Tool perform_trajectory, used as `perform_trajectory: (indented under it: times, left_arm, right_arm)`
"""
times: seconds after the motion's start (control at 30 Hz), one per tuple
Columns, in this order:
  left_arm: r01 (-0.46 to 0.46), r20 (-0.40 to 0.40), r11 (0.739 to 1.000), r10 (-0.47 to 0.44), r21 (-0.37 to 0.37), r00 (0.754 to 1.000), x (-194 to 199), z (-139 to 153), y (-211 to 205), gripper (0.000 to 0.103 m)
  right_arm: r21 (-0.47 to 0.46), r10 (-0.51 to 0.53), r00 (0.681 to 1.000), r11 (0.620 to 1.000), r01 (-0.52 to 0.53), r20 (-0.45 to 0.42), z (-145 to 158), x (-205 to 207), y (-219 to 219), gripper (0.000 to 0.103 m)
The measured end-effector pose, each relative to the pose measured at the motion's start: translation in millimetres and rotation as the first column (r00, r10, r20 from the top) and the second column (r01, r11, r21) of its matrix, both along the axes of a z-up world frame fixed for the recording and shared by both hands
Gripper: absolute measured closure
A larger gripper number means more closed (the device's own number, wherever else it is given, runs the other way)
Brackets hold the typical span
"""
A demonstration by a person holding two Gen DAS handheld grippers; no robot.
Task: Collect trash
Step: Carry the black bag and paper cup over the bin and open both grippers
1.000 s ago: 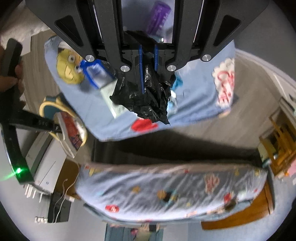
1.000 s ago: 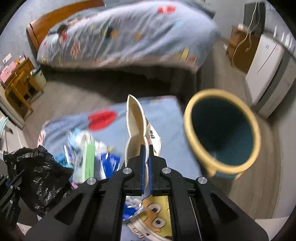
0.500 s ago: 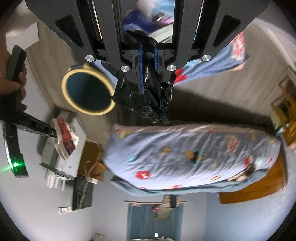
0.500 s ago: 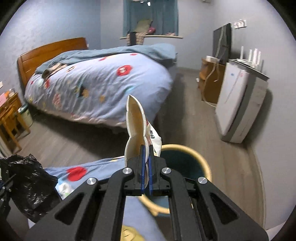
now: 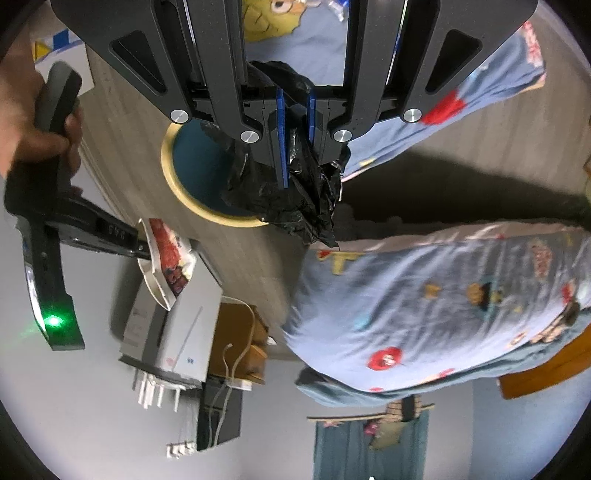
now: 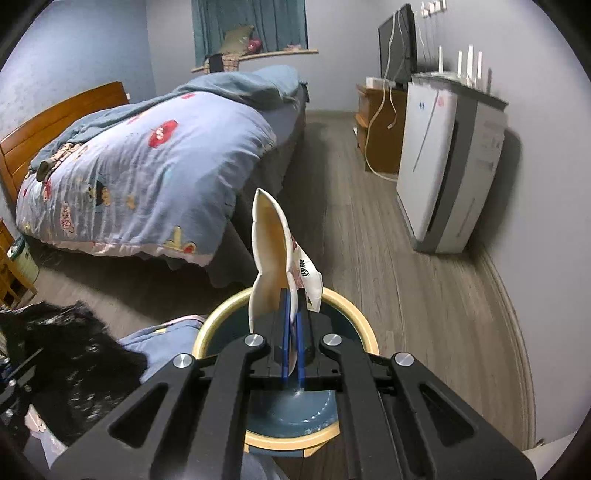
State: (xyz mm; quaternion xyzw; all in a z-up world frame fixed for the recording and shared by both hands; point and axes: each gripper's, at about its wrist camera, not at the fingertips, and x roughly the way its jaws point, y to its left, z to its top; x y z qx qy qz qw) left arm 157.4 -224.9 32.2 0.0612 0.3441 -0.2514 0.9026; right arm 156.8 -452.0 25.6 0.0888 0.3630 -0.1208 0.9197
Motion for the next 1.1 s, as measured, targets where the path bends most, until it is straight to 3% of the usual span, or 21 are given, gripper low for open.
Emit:
perform_trajectory:
  times: [0.3, 0.53, 0.63, 0.7, 0.77, 0.83, 0.9, 1.1]
  left_arm:
    - [0.011, -0.088, 1.000, -0.010, 0.010, 0.996, 45, -39, -44, 0.093]
    - [0.029, -0.096, 0.998, -0.023, 0.059, 0.995, 62, -60, -65, 0.093]
    - [0.025, -0.097, 0.998, -0.020, 0.059, 0.995, 67, -63, -67, 0.083]
    - [0.018, -0.090, 0.998, -0.013, 0.060, 0.996, 67, -64, -66, 0.069]
    - [0.018, -0.083, 0.998, -0.013, 0.063, 0.996, 68, -65, -65, 0.065]
    - [0.010, -0.067, 0.997, -0.005, 0.073, 0.998, 67, -64, -63, 0.058]
    - [-0.004, -0.043, 0.997, 0.007, 0.083, 0.999, 64, -63, -60, 0.048]
    - [-0.028, 0.002, 0.993, 0.028, 0.111, 1.000, 60, -60, -56, 0.038]
  right_arm:
    - [0.009, -0.046, 0.998, 0.999, 0.047, -0.052, -27, 18, -21, 0.100]
    - [0.013, -0.042, 0.995, 0.999, 0.043, -0.088, -45, 30, -25, 0.100]
    - [0.036, -0.024, 0.995, 0.999, 0.028, -0.098, -52, 33, -24, 0.100]
    - [0.047, -0.008, 0.995, 0.999, 0.013, -0.104, -55, 36, -22, 0.100]
    - [0.054, 0.000, 0.995, 0.999, 0.006, -0.104, -56, 37, -21, 0.099]
    - [0.075, 0.009, 0.994, 0.997, -0.001, -0.106, -58, 39, -21, 0.094]
    - [0.097, 0.017, 0.994, 0.995, -0.007, -0.106, -60, 39, -21, 0.076]
    - [0.115, 0.018, 0.994, 0.993, -0.006, -0.105, -61, 38, -21, 0.059]
